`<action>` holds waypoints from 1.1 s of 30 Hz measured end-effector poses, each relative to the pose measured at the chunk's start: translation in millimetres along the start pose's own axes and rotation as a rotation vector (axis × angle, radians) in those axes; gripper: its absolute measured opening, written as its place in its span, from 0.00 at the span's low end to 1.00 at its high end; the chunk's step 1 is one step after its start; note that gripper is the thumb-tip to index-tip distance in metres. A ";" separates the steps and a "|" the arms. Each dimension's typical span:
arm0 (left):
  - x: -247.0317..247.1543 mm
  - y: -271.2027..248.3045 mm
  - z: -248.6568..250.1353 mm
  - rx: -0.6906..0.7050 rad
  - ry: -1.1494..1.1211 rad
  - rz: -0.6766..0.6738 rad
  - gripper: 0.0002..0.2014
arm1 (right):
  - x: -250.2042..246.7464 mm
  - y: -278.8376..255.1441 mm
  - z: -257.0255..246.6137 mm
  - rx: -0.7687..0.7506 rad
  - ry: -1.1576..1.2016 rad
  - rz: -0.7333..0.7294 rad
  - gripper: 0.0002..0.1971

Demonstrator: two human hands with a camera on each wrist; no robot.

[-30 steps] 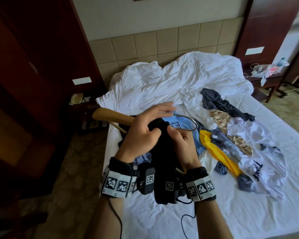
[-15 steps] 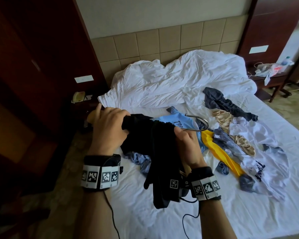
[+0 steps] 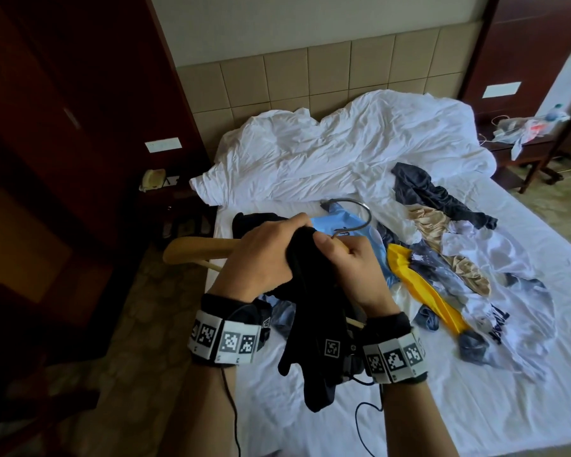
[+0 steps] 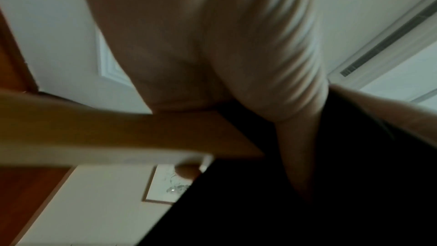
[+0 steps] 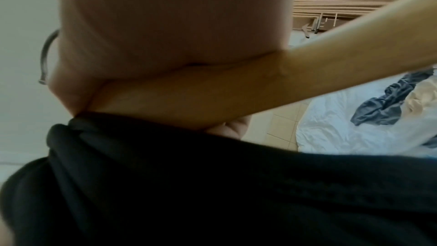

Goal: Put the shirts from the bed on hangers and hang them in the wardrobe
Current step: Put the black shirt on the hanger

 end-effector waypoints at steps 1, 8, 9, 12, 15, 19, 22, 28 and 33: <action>-2.7 -1.9 -3.1 0.005 -0.036 0.025 0.17 | -0.6 -1.4 -5.9 -0.023 -0.049 0.007 0.29; -48.2 -26.3 -35.7 -0.053 -0.148 0.337 0.14 | -57.9 -14.2 -1.3 -0.027 -0.090 0.302 0.22; -55.5 -31.3 -43.9 -0.071 -0.184 0.384 0.14 | -73.5 -17.4 11.4 0.030 -0.161 0.403 0.22; -71.8 -44.7 -58.3 -0.078 -0.271 0.501 0.15 | -105.4 -30.8 58.7 0.235 -0.296 0.630 0.22; -83.1 -56.7 -57.2 -0.054 -0.343 0.615 0.11 | -99.4 -33.8 95.1 0.350 -0.235 0.614 0.21; -83.1 -62.3 -64.5 -0.040 -0.590 0.729 0.13 | -35.2 -7.1 90.5 0.265 -0.081 0.262 0.10; -74.7 -59.8 -73.2 -0.063 -0.865 0.764 0.13 | 17.5 9.7 59.9 0.135 -0.075 0.044 0.06; -77.4 -71.3 -76.5 -0.146 -0.791 0.833 0.11 | 64.2 12.2 61.5 0.152 0.010 -0.128 0.10; -72.2 -63.1 -61.5 0.007 -0.845 0.771 0.08 | 79.0 -0.6 80.3 0.317 -0.079 -0.283 0.14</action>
Point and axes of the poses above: each hand's wrist, its own y-axis towards the middle knuckle, its own x-axis out of the palm, z = x × y, the point moved 10 cm from there along y, towards the middle knuckle, and after that the axes turned 9 degrees about -z, right-handed, at the moved point
